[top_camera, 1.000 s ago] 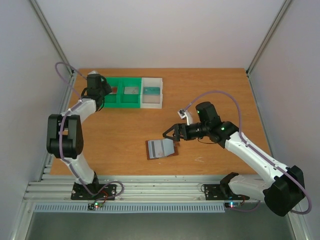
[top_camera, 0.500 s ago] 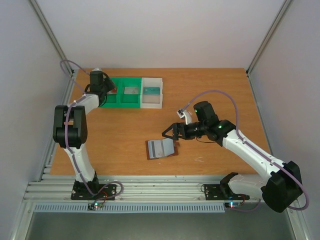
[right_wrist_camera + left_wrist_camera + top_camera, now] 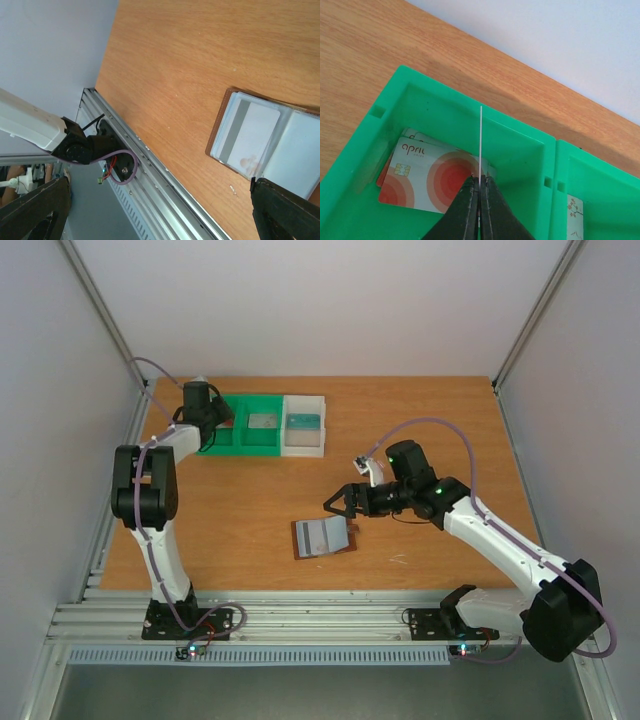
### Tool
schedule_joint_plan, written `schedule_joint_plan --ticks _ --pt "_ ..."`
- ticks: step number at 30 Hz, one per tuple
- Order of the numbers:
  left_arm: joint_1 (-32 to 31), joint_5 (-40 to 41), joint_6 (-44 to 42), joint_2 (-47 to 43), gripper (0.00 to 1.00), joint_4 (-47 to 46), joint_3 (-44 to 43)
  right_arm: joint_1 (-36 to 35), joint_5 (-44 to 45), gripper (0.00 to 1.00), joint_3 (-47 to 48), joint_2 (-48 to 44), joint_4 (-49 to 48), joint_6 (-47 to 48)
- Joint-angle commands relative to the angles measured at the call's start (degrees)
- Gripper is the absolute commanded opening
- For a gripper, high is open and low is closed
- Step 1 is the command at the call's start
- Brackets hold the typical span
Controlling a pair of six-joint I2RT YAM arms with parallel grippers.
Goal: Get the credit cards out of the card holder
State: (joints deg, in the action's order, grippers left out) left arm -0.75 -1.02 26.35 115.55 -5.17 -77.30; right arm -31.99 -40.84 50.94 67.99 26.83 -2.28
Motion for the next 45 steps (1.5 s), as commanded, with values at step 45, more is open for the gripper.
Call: schedule_joint_plan --ticks 45 --pt "0.1 0.9 -6.8 0.9 0.31 10.1 -8.6 -0.1 3.0 0.98 3.5 -0.1 4.3 1.4"
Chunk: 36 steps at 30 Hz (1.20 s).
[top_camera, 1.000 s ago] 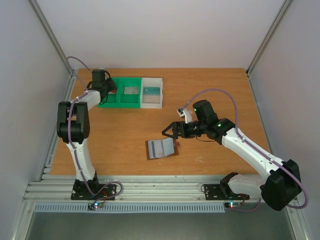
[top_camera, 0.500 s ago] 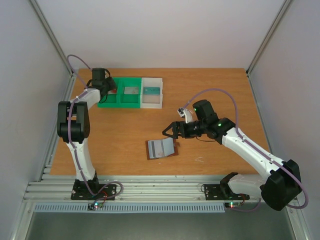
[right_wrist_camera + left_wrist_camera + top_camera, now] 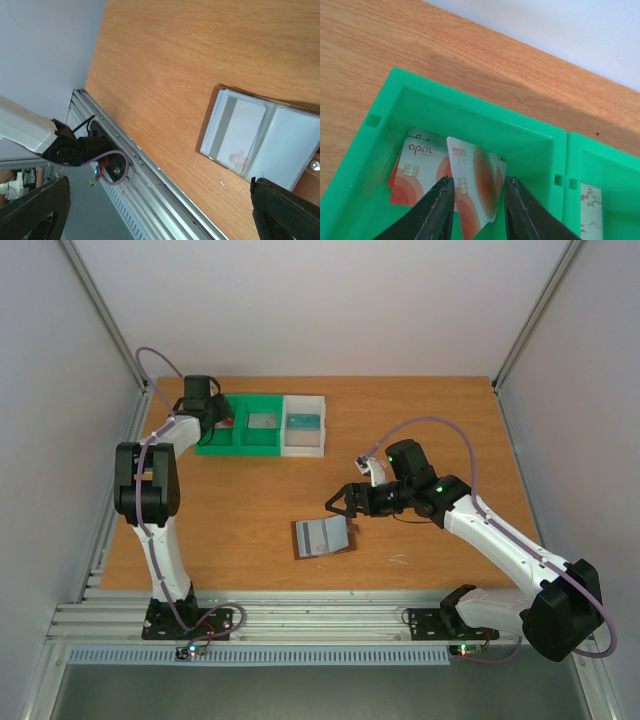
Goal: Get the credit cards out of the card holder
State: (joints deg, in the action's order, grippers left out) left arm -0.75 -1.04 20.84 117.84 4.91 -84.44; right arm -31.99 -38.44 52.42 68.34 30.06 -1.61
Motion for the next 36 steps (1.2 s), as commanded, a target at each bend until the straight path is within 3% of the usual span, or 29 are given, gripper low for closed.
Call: schedule_joint_plan --ticks 1,8,17,22,30,33,36 --pt "0.1 0.9 -1.3 -1.7 0.35 0.2 -1.4 -0.1 0.6 0.98 2.2 -0.5 1.3 0.6" --pt "0.1 2.7 -0.2 -4.6 0.54 2.5 -1.1 0.0 1.8 0.98 2.5 -2.1 3.0 0.7" --pt "0.1 -2.1 3.6 -11.1 0.64 15.1 -1.8 -0.1 7.6 0.98 3.9 -4.7 8.3 0.1" --pt "-0.2 -13.9 3.0 -18.2 0.64 21.4 1.8 -0.1 12.7 0.98 6.5 -3.9 14.4 -0.2" --pt "-3.3 -20.3 1.7 -32.5 0.60 28.0 12.1 -0.1 4.4 0.98 5.3 -2.7 12.0 0.7" --pt "-6.3 -20.6 0.8 -36.1 0.58 30.7 15.2 -0.1 1.9 0.90 4.6 -1.0 10.9 0.3" --pt "-10.1 -21.7 1.2 -39.6 0.57 30.0 20.1 -0.2 0.8 0.75 3.0 0.3 8.4 -0.9"
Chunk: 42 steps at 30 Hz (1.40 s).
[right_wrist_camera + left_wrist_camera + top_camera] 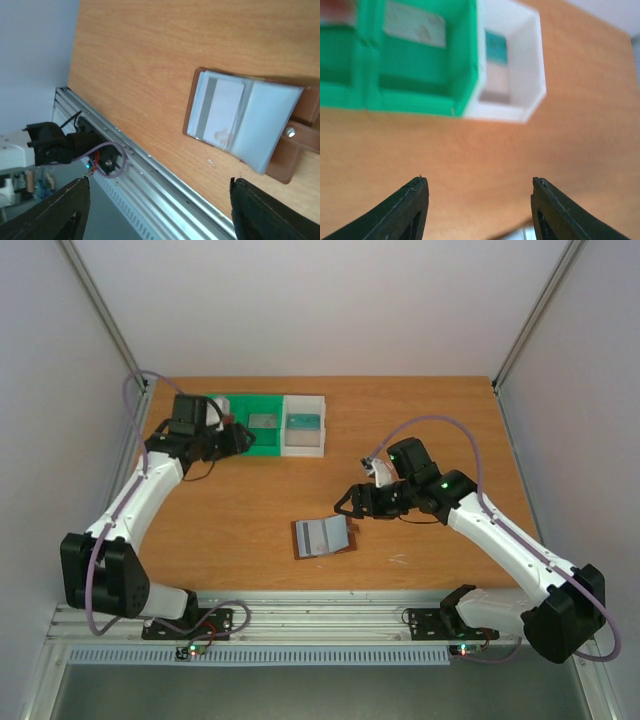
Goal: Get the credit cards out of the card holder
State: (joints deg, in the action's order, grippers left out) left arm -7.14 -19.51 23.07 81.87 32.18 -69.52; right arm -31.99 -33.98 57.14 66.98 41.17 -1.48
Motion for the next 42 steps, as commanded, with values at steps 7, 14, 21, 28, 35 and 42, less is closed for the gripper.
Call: schedule_joint_plan --ticks 7,14,21,28,35,42 --pt "-9.2 -8.7 3.5 -9.8 0.54 -1.9 15.7 -0.6 -3.8 0.49 -4.7 5.8 -9.0 -4.3" --pt "-11.8 -11.3 7.9 -16.4 0.53 -7.0 25.8 -3.6 1.0 0.38 -6.5 11.6 -13.3 -5.4" --pt "-14.2 -12.1 16.8 -19.3 0.52 -18.3 36.1 -6.3 3.4 0.37 -5.6 18.2 -16.3 -4.7" --pt "-15.1 -15.0 24.0 -16.9 0.50 -30.4 41.7 -8.6 3.1 0.30 -4.0 25.6 -17.5 -4.1" --pt "-17.6 -14.8 26.0 -14.1 0.50 -34.3 42.3 -10.2 6.5 0.24 -4.9 29.3 -20.0 -3.9" --pt "-18.4 -14.9 27.8 -11.5 0.48 -39.3 44.6 -10.7 6.6 0.17 -5.7 32.1 -22.7 -5.0"
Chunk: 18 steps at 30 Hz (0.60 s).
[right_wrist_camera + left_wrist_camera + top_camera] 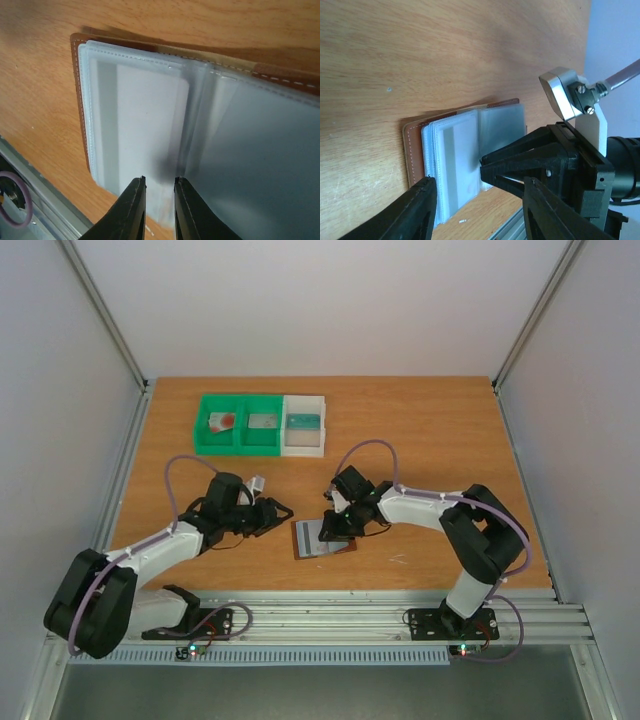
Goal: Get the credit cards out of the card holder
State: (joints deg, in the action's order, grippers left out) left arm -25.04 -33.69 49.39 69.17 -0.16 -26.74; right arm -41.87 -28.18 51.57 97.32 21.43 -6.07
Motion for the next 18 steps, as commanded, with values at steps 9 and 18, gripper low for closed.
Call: schedule_joint_plan --ticks 9,18 --pt "-0.4 -1.0 4.0 5.6 0.46 -14.1 3.8 -2.7 -1.1 0.12 -0.3 3.6 -7.8 -5.8" --pt "-0.5 -1.2 4.9 7.2 0.44 -15.6 5.1 -2.7 1.9 0.15 -0.7 0.5 -5.6 -5.2"
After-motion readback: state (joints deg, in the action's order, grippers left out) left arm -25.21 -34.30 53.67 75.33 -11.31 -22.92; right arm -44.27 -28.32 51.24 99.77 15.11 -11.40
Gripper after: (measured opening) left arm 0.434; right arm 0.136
